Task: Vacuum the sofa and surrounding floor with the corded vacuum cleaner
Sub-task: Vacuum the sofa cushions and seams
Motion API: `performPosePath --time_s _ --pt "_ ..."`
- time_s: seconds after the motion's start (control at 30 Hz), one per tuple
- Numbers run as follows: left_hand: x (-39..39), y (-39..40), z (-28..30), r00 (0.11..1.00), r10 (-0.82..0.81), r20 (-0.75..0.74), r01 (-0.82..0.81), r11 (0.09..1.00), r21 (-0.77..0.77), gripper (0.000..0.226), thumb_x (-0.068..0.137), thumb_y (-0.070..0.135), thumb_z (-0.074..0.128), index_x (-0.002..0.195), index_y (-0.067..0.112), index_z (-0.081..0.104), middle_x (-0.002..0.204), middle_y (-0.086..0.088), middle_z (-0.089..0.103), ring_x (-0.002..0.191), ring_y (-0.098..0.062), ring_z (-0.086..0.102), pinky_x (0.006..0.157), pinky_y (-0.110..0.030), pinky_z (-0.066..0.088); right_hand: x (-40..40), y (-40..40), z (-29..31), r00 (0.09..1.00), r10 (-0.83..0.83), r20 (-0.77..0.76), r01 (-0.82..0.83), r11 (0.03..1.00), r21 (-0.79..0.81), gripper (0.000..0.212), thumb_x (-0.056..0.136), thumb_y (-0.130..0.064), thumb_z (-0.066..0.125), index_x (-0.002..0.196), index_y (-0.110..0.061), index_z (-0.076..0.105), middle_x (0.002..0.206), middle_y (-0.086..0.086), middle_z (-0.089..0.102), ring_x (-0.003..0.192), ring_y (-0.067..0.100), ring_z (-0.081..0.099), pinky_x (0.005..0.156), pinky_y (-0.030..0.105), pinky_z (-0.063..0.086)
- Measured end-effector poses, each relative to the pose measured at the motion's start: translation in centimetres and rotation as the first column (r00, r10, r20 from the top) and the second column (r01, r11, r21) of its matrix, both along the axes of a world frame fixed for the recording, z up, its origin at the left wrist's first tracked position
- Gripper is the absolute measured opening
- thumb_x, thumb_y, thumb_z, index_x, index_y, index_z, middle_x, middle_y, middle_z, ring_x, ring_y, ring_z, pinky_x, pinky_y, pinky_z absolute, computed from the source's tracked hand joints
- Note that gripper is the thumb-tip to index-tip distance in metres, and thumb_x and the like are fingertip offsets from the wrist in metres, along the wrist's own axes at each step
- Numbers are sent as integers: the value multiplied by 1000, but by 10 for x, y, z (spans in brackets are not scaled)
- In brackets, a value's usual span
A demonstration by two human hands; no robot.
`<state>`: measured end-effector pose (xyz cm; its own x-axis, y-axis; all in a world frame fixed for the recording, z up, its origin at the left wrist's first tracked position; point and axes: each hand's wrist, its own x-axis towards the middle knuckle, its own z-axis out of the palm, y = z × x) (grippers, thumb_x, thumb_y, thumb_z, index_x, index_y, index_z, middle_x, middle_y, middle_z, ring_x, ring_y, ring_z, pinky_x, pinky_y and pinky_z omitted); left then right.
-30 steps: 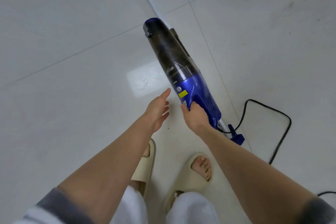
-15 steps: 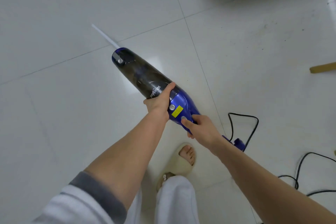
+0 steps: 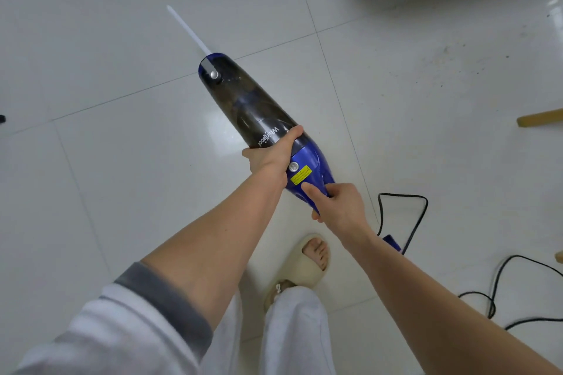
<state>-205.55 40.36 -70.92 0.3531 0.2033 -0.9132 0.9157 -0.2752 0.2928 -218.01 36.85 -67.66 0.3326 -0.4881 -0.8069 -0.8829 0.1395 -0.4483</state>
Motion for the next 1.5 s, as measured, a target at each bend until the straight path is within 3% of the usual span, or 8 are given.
performPosePath --time_s 0.17,0.53,0.7,0.83,1.0,1.13,1.27,1.5 --pt "9 7 4 998 -64 8 64 998 24 93 47 45 90 112 19 30 106 -6 56 93 -30 62 85 -49 55 -6 1 18 991 88 100 -110 965 238 33 100 -40 46 100 -10 60 88 2 68 74 6 59 60 11 44" --pt "2 26 3 1000 -23 4 23 997 76 90 49 46 89 110 19 28 102 -6 55 89 -28 62 84 -47 55 3 30 11 994 -106 -17 107 992 66 35 90 -30 67 92 5 65 92 23 69 86 36 67 73 39 56" --pt "1 31 4 998 52 -24 -51 997 55 95 44 49 89 111 21 28 101 -7 55 89 -29 63 80 -50 56 0 19 14 999 32 34 -34 998 54 42 91 -34 64 90 8 63 87 26 66 78 38 64 66 40 51" --pt "6 29 25 999 43 -14 -42 998 52 98 40 51 89 111 21 29 103 -7 56 90 -31 63 80 -51 55 2 0 40 980 172 95 -185 972 143 37 95 -34 57 92 2 64 85 12 71 70 18 66 66 30 51" --pt "28 22 104 995 -42 -92 45 998 36 95 49 51 87 122 15 38 105 -9 63 87 -31 65 81 -52 54 30 -10 114 989 125 82 -139 971 197 42 101 -34 40 80 -5 62 68 12 65 54 17 57 54 26 47" --pt "48 20 201 990 -74 -121 75 997 6 97 48 54 86 126 15 44 103 -9 68 84 -31 67 76 -53 55 51 -22 210 987 138 79 -154 953 259 32 96 -33 52 85 -3 58 63 9 58 47 14 48 46 25 40" --pt "76 24 302 985 -141 -95 135 988 -72 94 55 58 82 129 14 45 106 -8 68 84 -29 67 57 -41 54 79 -31 308 966 233 113 -252 948 194 35 90 -35 62 69 -7 55 53 6 54 42 15 45 46 26 41" --pt "165 36 411 974 -223 31 225 963 -151 90 66 62 74 133 11 41 111 -8 65 83 -27 63 50 -34 48 169 -22 421 960 234 153 -257 955 149 37 90 -36 60 68 -7 52 54 8 52 42 16 43 45 25 40"
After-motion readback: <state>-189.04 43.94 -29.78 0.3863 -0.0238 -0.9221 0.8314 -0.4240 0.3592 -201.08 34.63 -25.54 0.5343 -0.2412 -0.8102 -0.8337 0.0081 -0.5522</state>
